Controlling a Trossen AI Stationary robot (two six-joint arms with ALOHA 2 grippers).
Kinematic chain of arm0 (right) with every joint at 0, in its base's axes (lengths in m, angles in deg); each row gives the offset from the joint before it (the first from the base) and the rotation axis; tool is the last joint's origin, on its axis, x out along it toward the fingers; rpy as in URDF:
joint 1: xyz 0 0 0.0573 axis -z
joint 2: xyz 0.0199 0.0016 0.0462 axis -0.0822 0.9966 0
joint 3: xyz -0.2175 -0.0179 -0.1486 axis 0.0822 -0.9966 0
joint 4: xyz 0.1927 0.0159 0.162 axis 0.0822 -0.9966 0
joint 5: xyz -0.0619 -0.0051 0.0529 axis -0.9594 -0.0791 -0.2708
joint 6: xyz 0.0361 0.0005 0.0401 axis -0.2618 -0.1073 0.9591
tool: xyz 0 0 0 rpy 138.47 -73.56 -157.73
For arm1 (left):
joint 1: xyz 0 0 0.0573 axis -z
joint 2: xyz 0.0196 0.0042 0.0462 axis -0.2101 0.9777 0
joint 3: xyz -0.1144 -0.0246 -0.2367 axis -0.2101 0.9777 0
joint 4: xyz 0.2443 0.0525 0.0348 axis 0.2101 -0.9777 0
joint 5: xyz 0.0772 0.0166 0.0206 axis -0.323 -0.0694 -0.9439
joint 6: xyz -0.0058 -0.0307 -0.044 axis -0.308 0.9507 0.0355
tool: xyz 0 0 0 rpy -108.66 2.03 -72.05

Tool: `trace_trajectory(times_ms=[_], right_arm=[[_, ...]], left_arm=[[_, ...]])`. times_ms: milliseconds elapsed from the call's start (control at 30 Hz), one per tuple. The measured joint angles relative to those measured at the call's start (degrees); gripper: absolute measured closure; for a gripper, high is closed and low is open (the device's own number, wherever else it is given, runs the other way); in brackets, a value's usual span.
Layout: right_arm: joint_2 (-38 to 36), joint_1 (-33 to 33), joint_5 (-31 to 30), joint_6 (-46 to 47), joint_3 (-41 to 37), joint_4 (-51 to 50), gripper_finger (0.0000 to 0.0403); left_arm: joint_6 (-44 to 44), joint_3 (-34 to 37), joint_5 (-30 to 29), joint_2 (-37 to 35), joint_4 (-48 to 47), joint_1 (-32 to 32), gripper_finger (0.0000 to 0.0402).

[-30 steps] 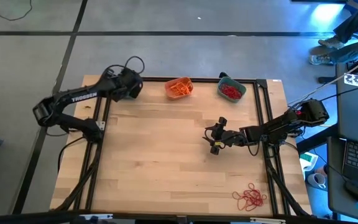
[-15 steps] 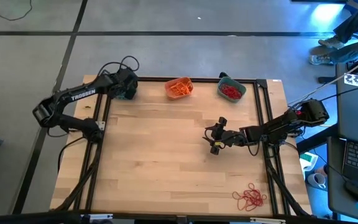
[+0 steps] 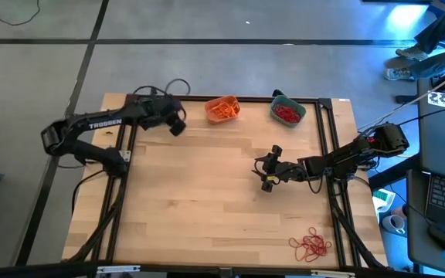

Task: Sort rubber bands into baskets
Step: Put the red rubber band into the green bin

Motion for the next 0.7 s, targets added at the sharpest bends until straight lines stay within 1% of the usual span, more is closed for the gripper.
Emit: trace_trajectory(times_ms=[233,433,567,700], right_arm=[[0.0,0.0,0.0,0.0,0.0,0.0,0.0178],[0.0,0.0,0.0,0.0,0.0,0.0,0.0178],[0.0,0.0,0.0,0.0,0.0,0.1,0.0178],[0.0,0.0,0.0,0.0,0.0,0.1,0.0178]], left_arm=[[-3.1,0.0,6.3,0.1,8.5,15.1,0.0254],[-3.6,0.0,7.3,1.9,15.9,27.9,0.0258],[-3.6,-0.1,7.2,5.5,18.5,33.9,0.0258],[-2.5,-0.1,7.2,10.7,21.9,37.3,0.0258]])
